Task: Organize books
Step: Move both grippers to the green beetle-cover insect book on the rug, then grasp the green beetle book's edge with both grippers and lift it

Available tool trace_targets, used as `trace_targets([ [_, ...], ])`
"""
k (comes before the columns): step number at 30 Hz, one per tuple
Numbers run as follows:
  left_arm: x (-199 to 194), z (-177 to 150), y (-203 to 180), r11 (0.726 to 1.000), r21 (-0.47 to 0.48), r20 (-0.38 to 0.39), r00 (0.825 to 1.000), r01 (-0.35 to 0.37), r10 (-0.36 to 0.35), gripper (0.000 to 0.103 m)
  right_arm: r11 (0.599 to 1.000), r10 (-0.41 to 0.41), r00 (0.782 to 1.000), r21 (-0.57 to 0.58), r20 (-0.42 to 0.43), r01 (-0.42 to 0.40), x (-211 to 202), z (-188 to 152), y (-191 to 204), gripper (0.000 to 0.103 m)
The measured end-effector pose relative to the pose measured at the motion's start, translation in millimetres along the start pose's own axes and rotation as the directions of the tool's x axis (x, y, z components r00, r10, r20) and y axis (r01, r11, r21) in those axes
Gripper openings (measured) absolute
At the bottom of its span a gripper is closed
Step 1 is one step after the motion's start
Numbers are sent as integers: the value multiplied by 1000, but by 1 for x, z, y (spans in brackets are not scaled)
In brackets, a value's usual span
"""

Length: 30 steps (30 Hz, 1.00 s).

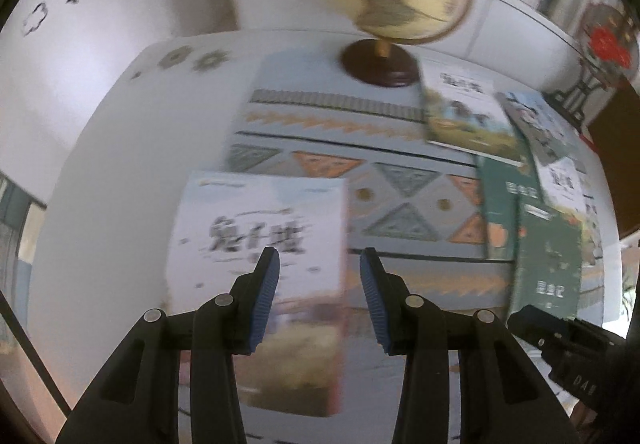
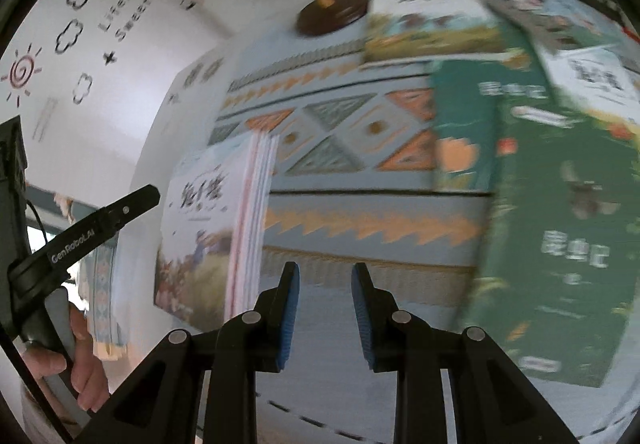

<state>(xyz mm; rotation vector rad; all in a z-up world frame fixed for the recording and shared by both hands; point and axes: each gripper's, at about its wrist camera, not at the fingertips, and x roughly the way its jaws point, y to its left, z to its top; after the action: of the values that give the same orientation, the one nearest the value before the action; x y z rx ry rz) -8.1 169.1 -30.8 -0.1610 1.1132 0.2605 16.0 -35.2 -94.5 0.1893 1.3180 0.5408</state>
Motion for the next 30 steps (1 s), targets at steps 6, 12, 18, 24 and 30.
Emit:
trace_targets([
  [6, 7, 3, -61, 997, 65, -14, 999, 42, -42, 39, 995, -36, 998, 91, 44, 32, -34, 2, -61, 26],
  [12, 22, 2, -111, 991, 98, -54, 994, 96, -91, 39, 983, -65, 995, 174, 71, 52, -62, 1, -119, 26],
  [18, 41, -3, -157, 982, 121, -111, 985, 148, -134, 39, 969, -85, 994, 237, 73, 65, -80, 3, -172, 26],
  [24, 74, -18, -184, 958, 79, -214, 943, 276, -254, 40, 969, -63, 996, 245, 58, 47, -84, 6, -210, 28],
  [30, 100, -33, -191, 949, 17, -276, 914, 314, -298, 41, 979, -72, 997, 192, 5, 69, -74, 7, -232, 41],
])
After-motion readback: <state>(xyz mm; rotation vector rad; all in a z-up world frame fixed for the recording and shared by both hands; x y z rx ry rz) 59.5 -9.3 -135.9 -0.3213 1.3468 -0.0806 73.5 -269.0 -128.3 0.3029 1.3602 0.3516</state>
